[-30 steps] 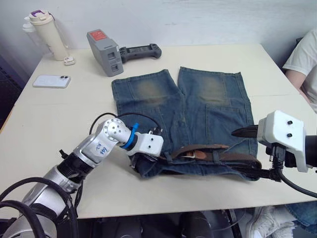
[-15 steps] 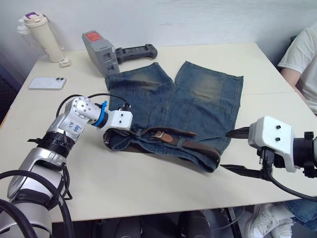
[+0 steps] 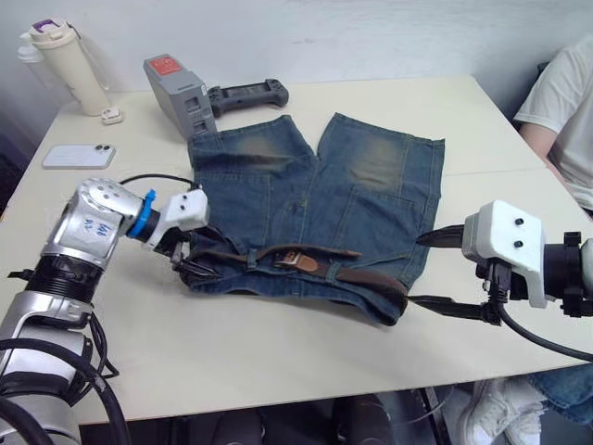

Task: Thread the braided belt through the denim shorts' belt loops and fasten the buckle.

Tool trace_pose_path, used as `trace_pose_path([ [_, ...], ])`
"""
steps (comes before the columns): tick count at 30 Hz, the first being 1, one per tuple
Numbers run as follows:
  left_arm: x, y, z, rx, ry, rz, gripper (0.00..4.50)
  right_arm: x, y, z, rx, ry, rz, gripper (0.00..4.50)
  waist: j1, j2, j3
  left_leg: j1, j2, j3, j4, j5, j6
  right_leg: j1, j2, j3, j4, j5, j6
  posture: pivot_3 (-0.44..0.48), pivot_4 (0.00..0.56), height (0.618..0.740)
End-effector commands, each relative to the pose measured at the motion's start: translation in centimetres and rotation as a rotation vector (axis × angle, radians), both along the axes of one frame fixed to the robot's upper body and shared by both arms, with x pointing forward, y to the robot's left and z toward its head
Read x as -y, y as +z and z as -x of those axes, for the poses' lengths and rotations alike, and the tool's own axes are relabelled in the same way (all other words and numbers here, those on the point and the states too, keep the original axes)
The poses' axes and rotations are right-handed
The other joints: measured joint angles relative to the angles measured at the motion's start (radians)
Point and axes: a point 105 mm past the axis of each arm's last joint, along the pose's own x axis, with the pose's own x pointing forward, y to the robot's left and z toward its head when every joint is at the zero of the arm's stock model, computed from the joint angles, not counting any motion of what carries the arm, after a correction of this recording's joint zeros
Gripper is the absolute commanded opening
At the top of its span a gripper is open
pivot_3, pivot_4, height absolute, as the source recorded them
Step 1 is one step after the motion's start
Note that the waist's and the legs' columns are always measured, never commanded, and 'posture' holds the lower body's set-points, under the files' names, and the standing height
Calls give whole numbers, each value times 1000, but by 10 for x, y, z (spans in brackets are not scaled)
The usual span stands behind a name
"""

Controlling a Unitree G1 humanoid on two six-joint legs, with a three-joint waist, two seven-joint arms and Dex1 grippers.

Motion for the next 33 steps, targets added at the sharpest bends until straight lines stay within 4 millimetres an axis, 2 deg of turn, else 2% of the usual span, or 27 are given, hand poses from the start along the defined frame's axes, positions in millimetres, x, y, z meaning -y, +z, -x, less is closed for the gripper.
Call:
trace_pose_path([
  [1, 12, 41, 8, 18, -2, 128, 4451, -3, 6, -1, 16, 24, -14, 4500, 7, 0, 0, 0, 0, 0, 0, 0, 0, 0, 0, 0, 0, 0, 0, 0, 150, 650],
  [2, 18, 50, 11, 20, -11, 155, 4451, -3, 6, -2, 15, 25, -14, 4500, 11, 0, 0, -1, 0, 0, 0, 0, 0, 0, 0, 0, 0, 0, 0, 0, 150, 650],
  [5, 63, 68, 22, 33, -93, 218, 4451, -3, 4, -8, 15, 16, -7, 4500, 20, 0, 0, -1, 0, 0, 1, 0, 0, 0, 0, 0, 0, 0, 1, 0, 150, 650],
  [7, 81, 64, 16, 114, -90, 172, 4451, -3, 1, -10, 23, 10, 13, 4500, 27, -1, 1, -3, 0, -1, 3, 0, 0, -1, 0, -1, 0, 0, 1, 0, 150, 650],
  [10, 116, 58, 8, 181, -77, 157, 4451, 3, -8, -36, 132, -69, 69, 4500, 43, -1, 0, -5, -1, -1, 7, -1, 2, 0, -1, 0, -1, 2, 3, 0, 150, 650],
  [12, 127, 57, 7, 193, -75, 162, 4451, 1, -12, -53, 185, -112, 50, 4500, 40, -1, 0, -4, -1, -1, 7, -1, 2, 0, -1, 0, -1, 2, 3, 0, 150, 650],
  [14, 131, 56, 5, 198, -57, 159, 4451, -4, -16, -62, 222, -104, 62, 4500, 27, -1, 1, -5, -1, 0, 7, -1, 2, -2, 0, 1, 1, 2, 3, 0, 150, 650],
  [18, 127, 54, 2, 218, -33, 139, 4451, -22, -25, -81, 211, -108, -23, 4500, 18, 0, 1, -5, 0, 0, 4, 0, 1, -4, 0, 0, 1, 2, 3, 0, 150, 650],
  [25, 111, 51, 7, 220, 12, 127, 4451, -32, -55, -89, 132, -83, -17, 4500, 31, 0, 1, -6, -1, -1, 7, 0, 1, -3, -1, -1, 1, 2, 3, 0, 150, 650],
  [31, 105, 49, 10, 221, 22, 113, 4451, -32, -66, -96, 110, -100, -17, 4500, 33, 0, 1, -6, -1, -1, 7, 0, 1, -3, -1, 0, 2, 2, 3, 0, 150, 650],
  [33, 99, 46, 14, 216, 22, 90, 4500, -31, -73, -104, 80, -133, -58, 3979, 28, 0, 1, -6, -1, -1, 7, 0, 1, -3, 0, 0, 2, 2, 3, 0, 150, 650],
])
